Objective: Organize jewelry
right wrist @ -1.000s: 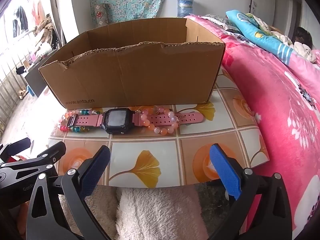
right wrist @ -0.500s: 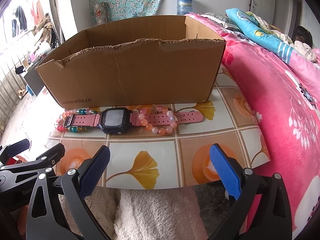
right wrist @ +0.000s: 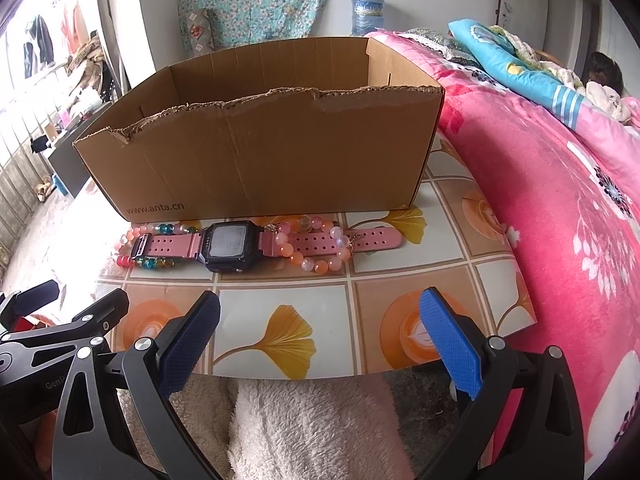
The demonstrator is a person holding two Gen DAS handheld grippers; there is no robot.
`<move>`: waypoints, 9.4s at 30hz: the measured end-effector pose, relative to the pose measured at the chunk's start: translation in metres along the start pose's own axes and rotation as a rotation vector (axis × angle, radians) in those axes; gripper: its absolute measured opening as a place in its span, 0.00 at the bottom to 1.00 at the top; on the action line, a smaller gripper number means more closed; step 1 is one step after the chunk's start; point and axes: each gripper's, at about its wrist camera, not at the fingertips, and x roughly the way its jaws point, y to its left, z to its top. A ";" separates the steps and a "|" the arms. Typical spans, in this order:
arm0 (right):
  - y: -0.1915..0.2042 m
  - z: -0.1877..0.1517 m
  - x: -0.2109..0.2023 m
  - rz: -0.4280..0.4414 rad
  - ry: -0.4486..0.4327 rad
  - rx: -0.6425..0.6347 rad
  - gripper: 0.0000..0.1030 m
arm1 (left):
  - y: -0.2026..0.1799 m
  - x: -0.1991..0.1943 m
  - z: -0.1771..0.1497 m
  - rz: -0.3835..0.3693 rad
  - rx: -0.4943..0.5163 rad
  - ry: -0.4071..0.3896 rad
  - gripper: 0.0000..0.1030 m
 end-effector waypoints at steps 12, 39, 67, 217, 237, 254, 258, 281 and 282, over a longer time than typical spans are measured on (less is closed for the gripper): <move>-0.001 0.003 0.001 0.005 -0.003 0.002 0.95 | 0.002 0.000 0.000 0.011 -0.002 -0.002 0.91; 0.006 0.006 -0.009 0.102 -0.092 -0.074 0.89 | 0.036 0.010 -0.001 -0.128 0.022 -0.089 0.91; 0.046 0.043 0.065 0.406 0.069 -0.686 0.52 | 0.009 0.003 -0.001 -0.386 0.234 -0.260 0.56; 0.051 0.249 0.173 0.413 0.469 -0.333 0.19 | 0.088 0.011 0.014 -0.309 0.127 -0.147 0.82; -0.020 0.077 -0.001 0.529 0.120 -0.116 0.34 | 0.052 0.067 0.024 -0.071 0.255 -0.130 0.89; 0.025 0.062 0.071 0.481 0.211 -0.033 0.27 | 0.080 0.078 0.019 -0.176 0.183 -0.060 0.93; 0.032 0.060 0.073 0.464 0.201 -0.058 0.23 | 0.079 0.076 0.018 -0.182 0.195 -0.072 0.93; 0.041 0.055 0.066 0.476 0.220 -0.065 0.11 | 0.051 0.055 0.009 -0.339 0.269 -0.076 0.17; 0.042 0.056 0.065 0.475 0.219 -0.068 0.11 | 0.051 0.055 0.010 -0.338 0.263 -0.074 0.17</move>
